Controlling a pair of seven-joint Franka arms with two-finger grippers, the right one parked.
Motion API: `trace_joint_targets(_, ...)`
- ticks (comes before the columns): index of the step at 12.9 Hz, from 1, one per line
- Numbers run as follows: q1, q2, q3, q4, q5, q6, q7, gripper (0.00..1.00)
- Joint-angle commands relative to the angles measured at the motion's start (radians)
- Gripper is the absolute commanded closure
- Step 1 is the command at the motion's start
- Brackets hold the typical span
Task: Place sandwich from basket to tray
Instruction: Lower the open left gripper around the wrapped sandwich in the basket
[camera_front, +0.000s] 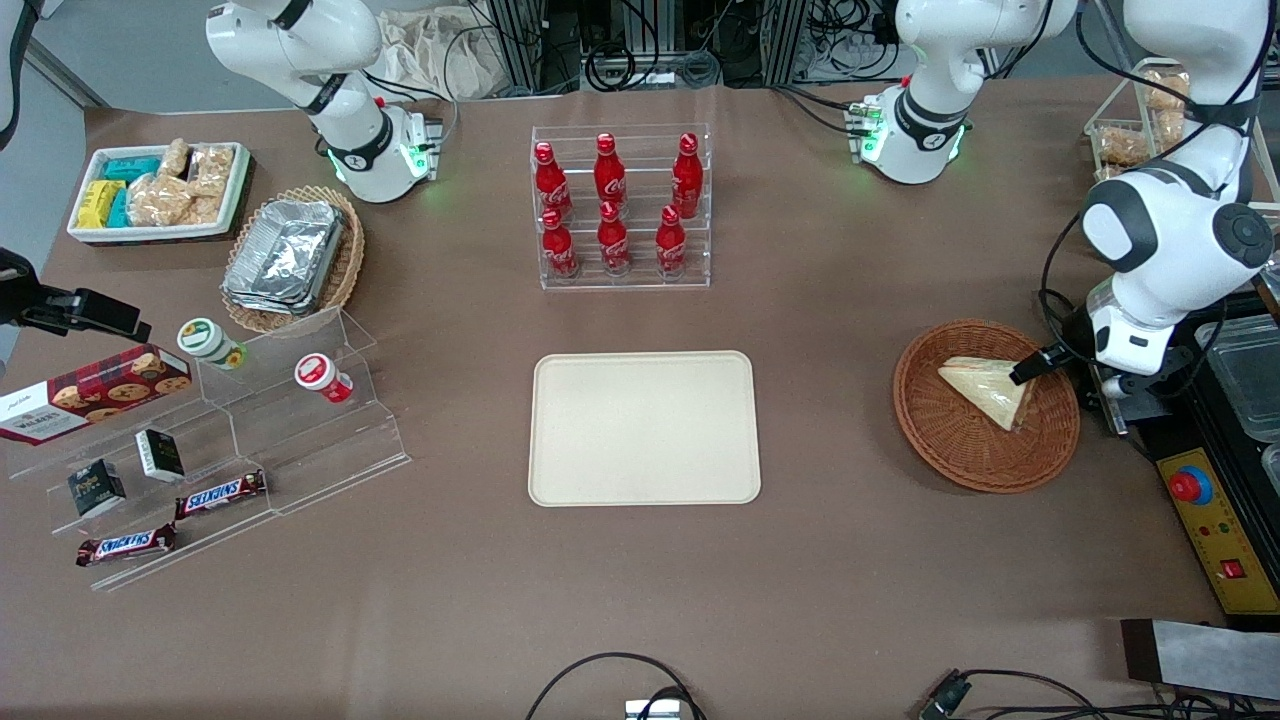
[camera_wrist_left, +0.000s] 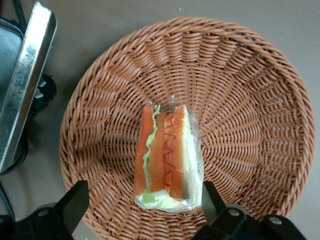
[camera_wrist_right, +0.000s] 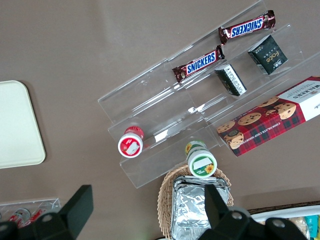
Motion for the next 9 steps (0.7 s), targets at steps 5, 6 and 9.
trace_joint_targets(5, -0.012, 0.059, -0.012, -0.012, -0.088, 0.102, -0.009, 0.0)
trace_joint_targets(6, -0.019, 0.07, -0.015, -0.012, -0.1, 0.111, -0.01, 0.0)
trace_joint_targets(9, -0.032, 0.084, -0.016, -0.015, -0.146, 0.138, -0.01, 0.03)
